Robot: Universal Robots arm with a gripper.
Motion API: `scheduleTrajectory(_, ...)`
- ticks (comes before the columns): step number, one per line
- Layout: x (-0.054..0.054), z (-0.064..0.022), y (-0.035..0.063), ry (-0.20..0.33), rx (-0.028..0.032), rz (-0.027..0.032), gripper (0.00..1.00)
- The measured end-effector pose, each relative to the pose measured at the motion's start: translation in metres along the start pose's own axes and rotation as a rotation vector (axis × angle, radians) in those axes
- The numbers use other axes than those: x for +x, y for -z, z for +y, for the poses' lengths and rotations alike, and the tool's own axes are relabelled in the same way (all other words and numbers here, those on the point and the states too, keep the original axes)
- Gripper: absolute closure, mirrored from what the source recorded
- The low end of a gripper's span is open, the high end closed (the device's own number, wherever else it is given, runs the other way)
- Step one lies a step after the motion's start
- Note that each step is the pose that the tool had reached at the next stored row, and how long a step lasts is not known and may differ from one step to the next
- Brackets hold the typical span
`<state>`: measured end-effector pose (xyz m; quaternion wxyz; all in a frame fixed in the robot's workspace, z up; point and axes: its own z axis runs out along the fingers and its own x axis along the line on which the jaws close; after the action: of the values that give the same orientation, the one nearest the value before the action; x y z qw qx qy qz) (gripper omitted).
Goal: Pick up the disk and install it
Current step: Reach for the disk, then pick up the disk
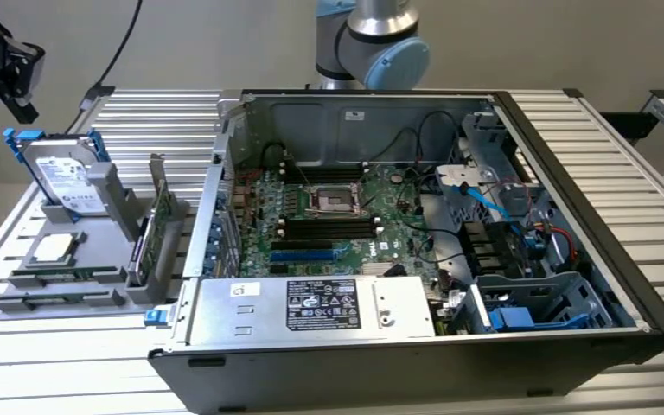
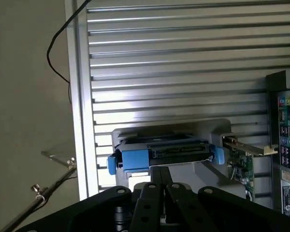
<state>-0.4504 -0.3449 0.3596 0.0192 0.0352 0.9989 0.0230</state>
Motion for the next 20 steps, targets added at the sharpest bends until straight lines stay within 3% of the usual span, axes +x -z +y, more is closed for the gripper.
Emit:
scheduleTrajectory(1, 0.0007, 0.0000, -0.0003, 0.000, 0.0007, 0.0025, 0.89)
scheduleTrajectory(2, 0.0009, 0.0000, -0.0003, 0.000, 0.0024, 0.0092, 0.89)
scheduleTrajectory(4, 0.0011, 0.0000, -0.0006, -0.001, 0.0067, 0.0278, 0.89)
scheduleTrajectory(20, 0.0011, 0.0000, -0.0006, 0.002, 0.0068, 0.0286, 0.89)
